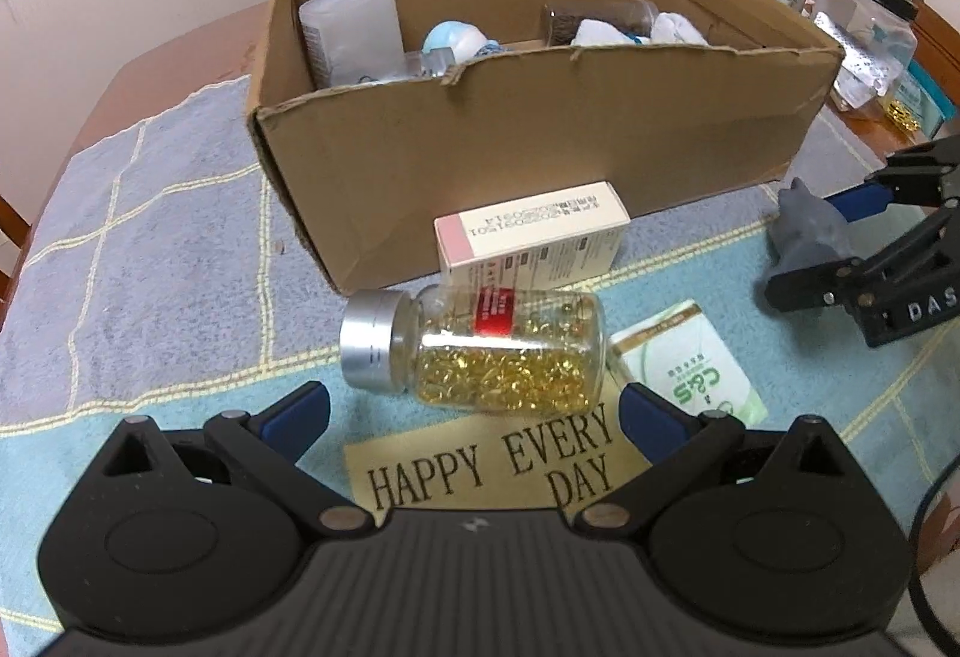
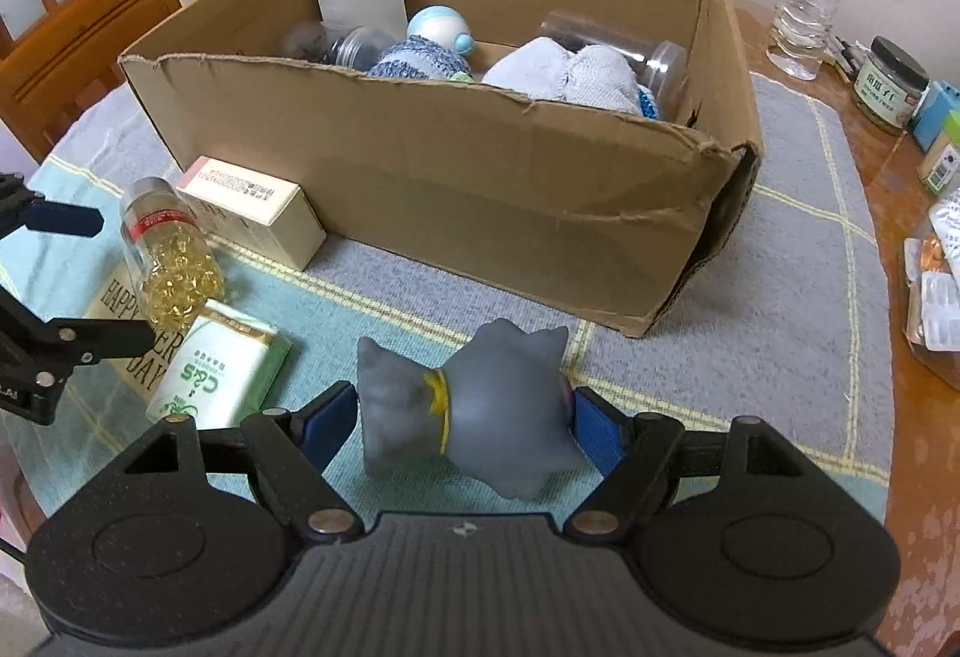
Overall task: Organize objects
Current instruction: 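Move the left gripper to the gold capsule jar while the right approaches the grey cat figurine, then grasp the gold capsule jar with the left gripper while the right grasps the grey cat figurine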
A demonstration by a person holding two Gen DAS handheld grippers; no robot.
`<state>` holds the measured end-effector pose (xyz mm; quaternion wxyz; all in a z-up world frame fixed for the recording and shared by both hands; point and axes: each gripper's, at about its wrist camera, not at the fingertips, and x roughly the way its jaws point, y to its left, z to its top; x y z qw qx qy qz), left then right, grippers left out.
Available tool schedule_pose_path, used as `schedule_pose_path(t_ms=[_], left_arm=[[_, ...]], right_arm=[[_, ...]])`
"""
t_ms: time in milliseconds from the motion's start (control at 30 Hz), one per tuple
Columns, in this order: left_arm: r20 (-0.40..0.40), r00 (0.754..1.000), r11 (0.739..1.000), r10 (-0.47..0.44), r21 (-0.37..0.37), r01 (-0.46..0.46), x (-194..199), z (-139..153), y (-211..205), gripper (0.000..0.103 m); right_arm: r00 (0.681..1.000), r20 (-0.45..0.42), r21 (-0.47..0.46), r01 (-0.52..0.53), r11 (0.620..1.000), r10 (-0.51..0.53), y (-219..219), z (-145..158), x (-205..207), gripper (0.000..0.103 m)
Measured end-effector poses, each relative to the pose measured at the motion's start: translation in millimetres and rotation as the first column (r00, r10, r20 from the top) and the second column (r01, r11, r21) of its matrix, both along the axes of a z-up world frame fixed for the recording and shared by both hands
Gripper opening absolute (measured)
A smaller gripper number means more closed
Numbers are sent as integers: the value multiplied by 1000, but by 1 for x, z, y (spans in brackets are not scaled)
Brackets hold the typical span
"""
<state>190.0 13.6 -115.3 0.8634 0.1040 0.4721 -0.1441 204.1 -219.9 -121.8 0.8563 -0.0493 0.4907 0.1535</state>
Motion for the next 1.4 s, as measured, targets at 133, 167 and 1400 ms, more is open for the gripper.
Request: schedule_pose_path(t_ms=[133, 167, 1400], left_arm=[[8, 1000, 1000, 12, -3, -12, 8, -4, 0, 102], [15, 1000, 1000, 15, 1, -15, 9, -5, 0, 102], [52, 997, 998, 50, -27, -49, 25, -15, 14, 93]], right_arm=[[1000, 22, 2, -2, 1000, 2, 4, 4, -2, 94], [1000, 26, 8, -1, 1000, 1, 5, 5, -2, 95], [997, 48, -70, -55, 996, 58, 13, -7, -11, 100]])
